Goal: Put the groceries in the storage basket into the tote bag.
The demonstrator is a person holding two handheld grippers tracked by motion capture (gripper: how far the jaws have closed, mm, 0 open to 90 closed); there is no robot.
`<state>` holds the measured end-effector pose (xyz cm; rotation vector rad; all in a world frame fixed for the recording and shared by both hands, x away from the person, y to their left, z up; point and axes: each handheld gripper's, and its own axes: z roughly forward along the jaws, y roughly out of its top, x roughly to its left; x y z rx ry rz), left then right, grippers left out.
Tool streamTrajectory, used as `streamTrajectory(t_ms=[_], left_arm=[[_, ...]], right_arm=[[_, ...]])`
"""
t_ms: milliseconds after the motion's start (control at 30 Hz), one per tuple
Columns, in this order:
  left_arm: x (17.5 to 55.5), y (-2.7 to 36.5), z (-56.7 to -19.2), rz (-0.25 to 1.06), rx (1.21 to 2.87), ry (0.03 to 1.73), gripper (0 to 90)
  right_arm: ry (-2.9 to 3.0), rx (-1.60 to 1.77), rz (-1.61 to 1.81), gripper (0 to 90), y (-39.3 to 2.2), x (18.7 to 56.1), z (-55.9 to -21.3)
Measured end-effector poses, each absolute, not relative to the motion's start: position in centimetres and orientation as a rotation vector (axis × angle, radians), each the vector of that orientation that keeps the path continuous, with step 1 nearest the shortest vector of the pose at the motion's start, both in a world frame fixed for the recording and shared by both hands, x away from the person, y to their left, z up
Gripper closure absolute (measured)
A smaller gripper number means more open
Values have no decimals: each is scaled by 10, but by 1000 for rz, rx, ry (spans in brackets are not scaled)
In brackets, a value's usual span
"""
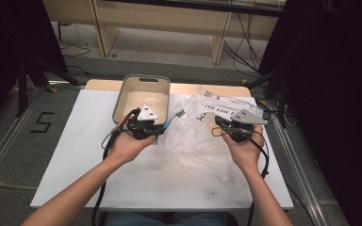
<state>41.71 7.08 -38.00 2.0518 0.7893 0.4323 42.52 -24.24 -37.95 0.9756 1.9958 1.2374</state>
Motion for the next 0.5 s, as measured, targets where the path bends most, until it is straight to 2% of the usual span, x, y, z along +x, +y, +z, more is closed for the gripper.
streamTrajectory(t_ms=[500], left_arm=[[394, 52, -390, 375, 2096, 717, 819]], right_arm=[[1995, 974, 1239, 900, -242, 425, -380]])
